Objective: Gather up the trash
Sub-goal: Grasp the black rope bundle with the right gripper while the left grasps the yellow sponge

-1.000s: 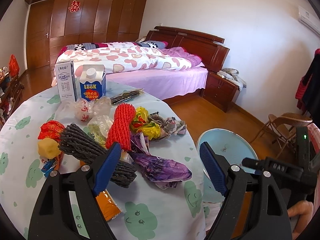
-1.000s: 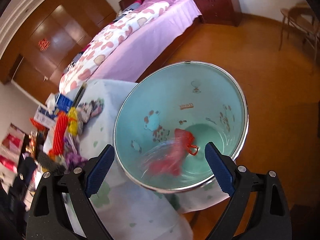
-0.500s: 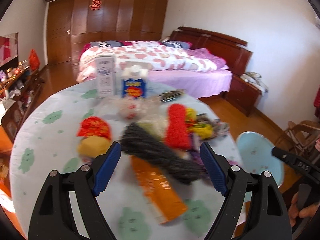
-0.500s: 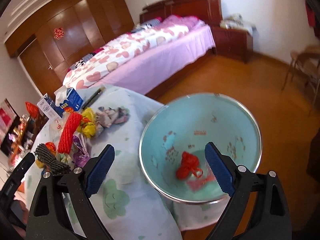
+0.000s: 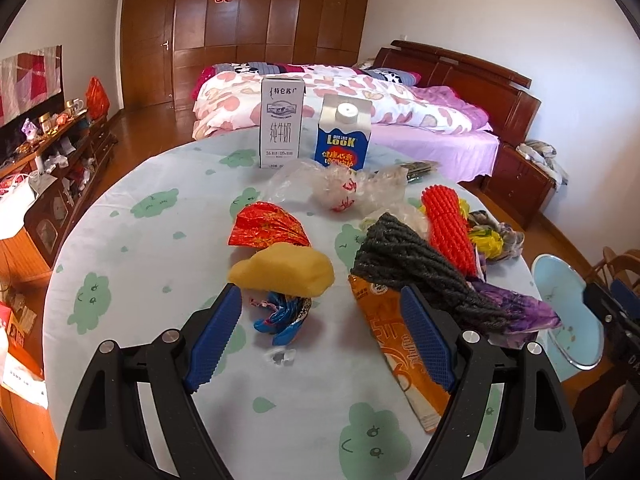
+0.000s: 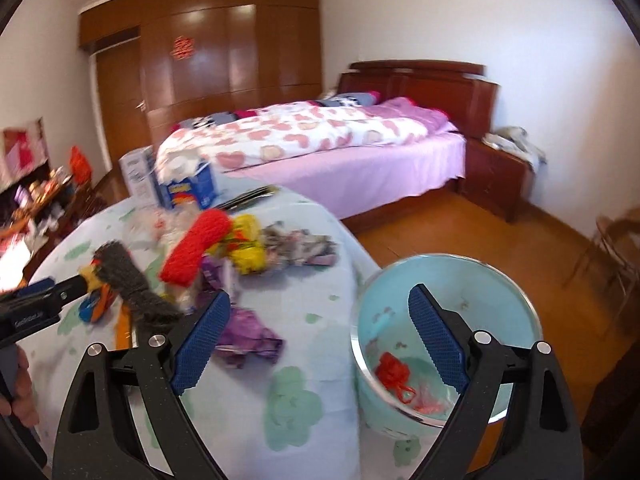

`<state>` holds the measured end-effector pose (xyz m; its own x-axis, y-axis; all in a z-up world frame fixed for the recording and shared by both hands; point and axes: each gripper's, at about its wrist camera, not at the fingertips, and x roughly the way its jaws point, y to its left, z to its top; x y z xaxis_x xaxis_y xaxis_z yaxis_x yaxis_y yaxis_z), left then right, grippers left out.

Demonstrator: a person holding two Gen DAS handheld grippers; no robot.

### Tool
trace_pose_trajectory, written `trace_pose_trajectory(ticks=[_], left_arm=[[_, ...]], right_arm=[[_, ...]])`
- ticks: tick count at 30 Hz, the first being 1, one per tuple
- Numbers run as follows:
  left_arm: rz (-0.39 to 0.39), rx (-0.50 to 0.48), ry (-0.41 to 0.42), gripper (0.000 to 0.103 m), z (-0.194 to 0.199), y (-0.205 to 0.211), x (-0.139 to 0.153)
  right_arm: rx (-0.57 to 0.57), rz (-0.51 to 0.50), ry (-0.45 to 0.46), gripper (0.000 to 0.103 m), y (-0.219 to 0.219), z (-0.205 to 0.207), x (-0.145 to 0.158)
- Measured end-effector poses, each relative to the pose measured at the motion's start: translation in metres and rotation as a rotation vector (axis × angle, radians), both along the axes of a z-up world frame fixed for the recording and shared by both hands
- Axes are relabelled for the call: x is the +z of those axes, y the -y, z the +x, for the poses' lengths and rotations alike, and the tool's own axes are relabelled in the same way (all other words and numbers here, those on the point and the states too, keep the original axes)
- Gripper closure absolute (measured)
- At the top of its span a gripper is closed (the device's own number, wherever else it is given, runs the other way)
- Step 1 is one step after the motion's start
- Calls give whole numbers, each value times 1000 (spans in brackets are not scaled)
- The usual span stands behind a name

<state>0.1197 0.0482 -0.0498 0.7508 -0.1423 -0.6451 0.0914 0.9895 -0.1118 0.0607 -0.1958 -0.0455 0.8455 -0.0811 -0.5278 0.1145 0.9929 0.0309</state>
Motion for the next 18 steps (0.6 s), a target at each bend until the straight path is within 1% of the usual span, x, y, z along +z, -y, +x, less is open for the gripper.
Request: trace_pose_trajectory(ticks=[2,5,8,10,13,16,18], left_arm=[[4,-2,0,23,1,-3,-2],[10,9,-1,24,4,-10,-5],[25,25,-6,24,7,-23,-9],[18,36,-22,24,8,-35,-13],[6,54,-41,24,11,-52,-18],[9,65,-48,24,13,-62,-21],[-2,69,-54,24,16,-69,-22]], right_arm=[[40,-2,-13,24,-10,10,-2],[94,3,-36,30,-22,19,-3],[164,-7,-25,30,-39,25,0],[227,-13,-32,30,-53,33,0],[288,-9,-45,30,-73,43,-3],[343,-40,-64,30,-96,56,-9],[372,-81,-88,32,-109,64,-15]])
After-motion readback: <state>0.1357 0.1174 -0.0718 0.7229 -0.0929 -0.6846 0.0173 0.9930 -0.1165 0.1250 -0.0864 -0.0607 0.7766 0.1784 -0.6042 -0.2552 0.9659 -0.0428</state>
